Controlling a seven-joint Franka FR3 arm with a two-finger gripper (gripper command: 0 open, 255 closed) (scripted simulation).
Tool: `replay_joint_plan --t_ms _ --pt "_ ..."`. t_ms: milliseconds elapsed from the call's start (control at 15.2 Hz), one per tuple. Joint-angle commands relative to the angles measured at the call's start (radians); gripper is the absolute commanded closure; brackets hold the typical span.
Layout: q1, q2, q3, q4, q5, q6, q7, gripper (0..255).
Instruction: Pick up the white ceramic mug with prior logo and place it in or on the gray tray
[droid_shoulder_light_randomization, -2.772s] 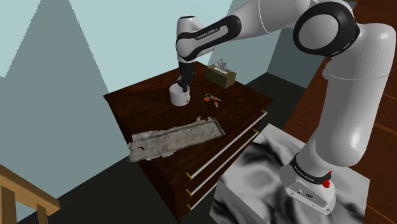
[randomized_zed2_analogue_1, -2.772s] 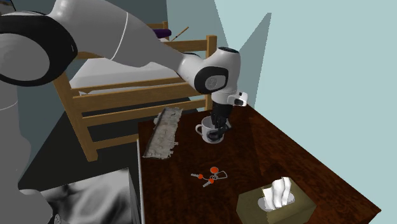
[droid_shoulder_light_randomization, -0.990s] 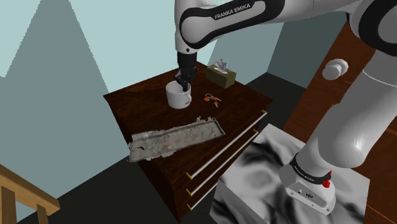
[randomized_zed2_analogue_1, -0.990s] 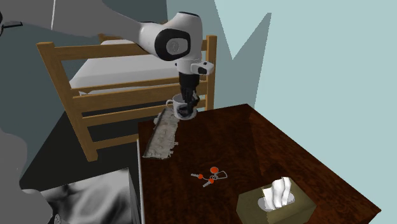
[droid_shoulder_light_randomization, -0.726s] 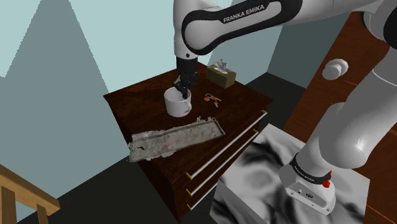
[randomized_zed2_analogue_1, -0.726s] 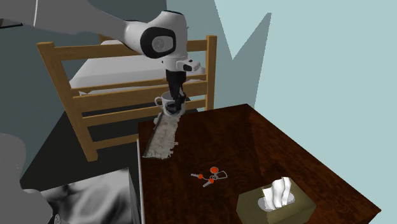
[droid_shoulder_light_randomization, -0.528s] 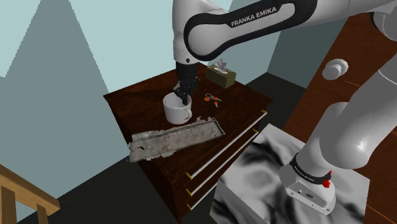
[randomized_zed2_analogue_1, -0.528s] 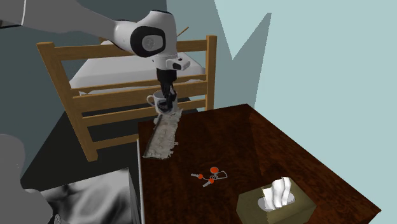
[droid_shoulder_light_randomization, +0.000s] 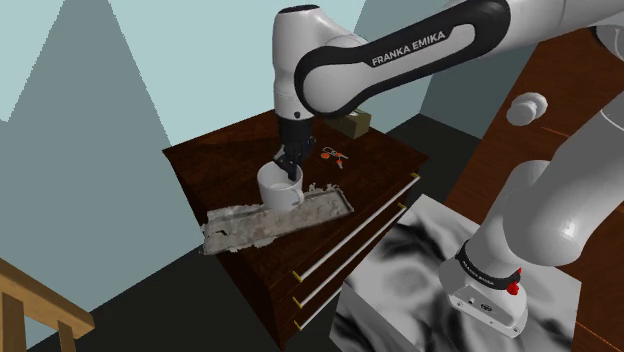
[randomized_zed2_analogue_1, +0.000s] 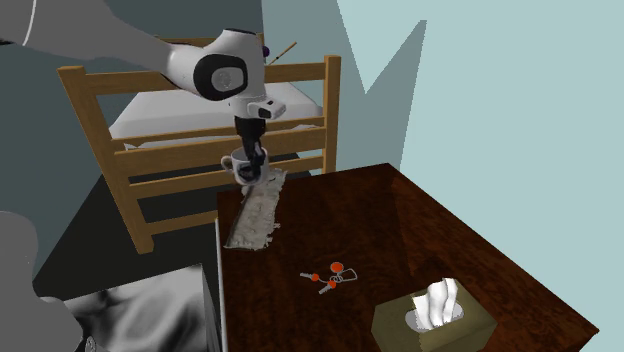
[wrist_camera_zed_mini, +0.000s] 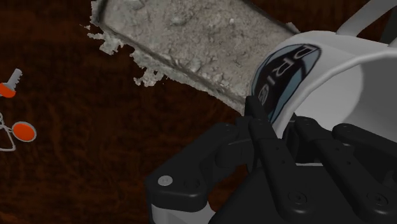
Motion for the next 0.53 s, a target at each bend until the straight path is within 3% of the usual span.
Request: replay_joint_plan --t_ms 0,462 --pt "0.0 0.011 0.0 -0.021 -0.002 0.032 -0.002 255" --pt "0.001 0.051 0.005 -0.077 -0.008 0.127 0.001 255"
